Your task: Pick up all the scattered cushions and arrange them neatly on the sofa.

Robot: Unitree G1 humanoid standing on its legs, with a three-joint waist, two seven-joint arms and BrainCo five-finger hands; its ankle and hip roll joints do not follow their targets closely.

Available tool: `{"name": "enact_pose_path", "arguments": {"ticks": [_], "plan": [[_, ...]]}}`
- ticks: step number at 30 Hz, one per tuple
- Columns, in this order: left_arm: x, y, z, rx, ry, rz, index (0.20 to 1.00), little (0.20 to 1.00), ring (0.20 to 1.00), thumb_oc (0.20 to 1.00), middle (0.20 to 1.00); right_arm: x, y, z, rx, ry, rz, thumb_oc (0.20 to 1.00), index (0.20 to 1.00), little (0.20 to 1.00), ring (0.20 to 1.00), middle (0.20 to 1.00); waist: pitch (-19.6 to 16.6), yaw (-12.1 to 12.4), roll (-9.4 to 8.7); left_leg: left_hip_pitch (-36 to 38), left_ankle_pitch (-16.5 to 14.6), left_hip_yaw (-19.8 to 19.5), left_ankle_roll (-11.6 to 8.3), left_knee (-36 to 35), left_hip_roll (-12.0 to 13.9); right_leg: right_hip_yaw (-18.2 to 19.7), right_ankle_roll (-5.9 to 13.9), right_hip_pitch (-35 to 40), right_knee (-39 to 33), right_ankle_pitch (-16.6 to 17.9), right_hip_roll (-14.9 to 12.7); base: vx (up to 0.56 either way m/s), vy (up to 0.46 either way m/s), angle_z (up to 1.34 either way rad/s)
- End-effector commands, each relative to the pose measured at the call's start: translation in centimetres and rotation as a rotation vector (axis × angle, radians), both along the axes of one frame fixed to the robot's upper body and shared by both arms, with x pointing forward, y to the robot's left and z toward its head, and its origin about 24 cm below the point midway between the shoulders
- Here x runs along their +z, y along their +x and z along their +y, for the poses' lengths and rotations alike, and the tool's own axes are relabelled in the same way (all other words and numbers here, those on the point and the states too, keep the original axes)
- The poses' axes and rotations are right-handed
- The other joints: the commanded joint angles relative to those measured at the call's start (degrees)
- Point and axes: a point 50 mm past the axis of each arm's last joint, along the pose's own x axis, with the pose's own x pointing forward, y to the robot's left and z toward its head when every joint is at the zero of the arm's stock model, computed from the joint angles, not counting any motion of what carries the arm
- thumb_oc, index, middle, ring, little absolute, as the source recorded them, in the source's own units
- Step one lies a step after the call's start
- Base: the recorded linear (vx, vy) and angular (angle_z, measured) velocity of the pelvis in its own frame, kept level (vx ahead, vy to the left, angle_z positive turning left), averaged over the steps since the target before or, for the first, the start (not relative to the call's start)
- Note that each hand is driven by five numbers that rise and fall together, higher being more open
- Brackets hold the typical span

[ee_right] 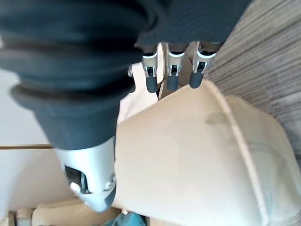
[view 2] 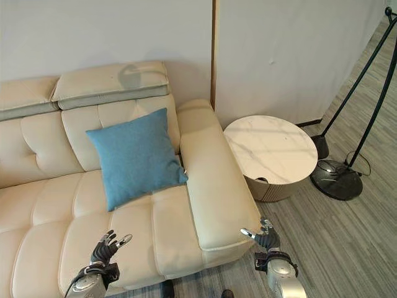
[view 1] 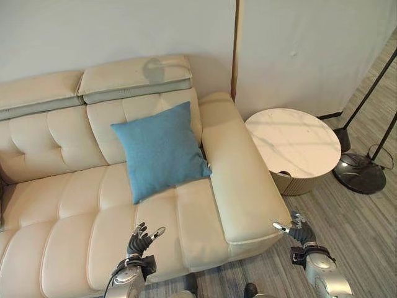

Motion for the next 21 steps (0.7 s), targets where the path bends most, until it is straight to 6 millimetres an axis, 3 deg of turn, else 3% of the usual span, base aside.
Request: {"name": "enact_pose_path", "arguments": {"ticks": [1,17,21], "plan": [[1.3,1.4,1.1,0.003,0.033,-0.072,1.0,1.0,1.0,1.0,1.0,1.8,2.2,1.0,0.002,0.031,-0.117,1.0,1.0,1.0,1.0,1.0,-1.35,0.01,-2.82,5.25,-10.36,0.52,-0.39,-0.34,-3.4,-0.65,0.37,-1.54,0.0,-6.11,2.07,-0.01,0.121,0.02],[0.9,1.1,1.3,-0.018,0.063,-0.039,1.0,1.0,1.0,1.0,1.0,1.0,1.7,2.1,0.032,0.047,-0.081,1.0,1.0,1.0,1.0,1.0,-1.89,0.11,-3.37,6.53,-11.26,0.82,0.51,-0.34,-3.97,0.66,1.06,-0.36,0.0,-5.85,1.46,0.0,0.024,-0.04],[2.0,2.0,2.1,0.01,0.073,-0.091,1.0,1.0,1.0,1.0,1.0,2.0,2.9,2.6,0.074,0.049,-0.128,1.0,1.0,1.0,1.0,1.0,1.65,0.66,-2.82,3.0,-8.85,0.26,0.42,-0.34,-3.72,0.73,0.49,-3.72,0.0,-4.99,1.71,-0.19,-0.119,0.0]]}}
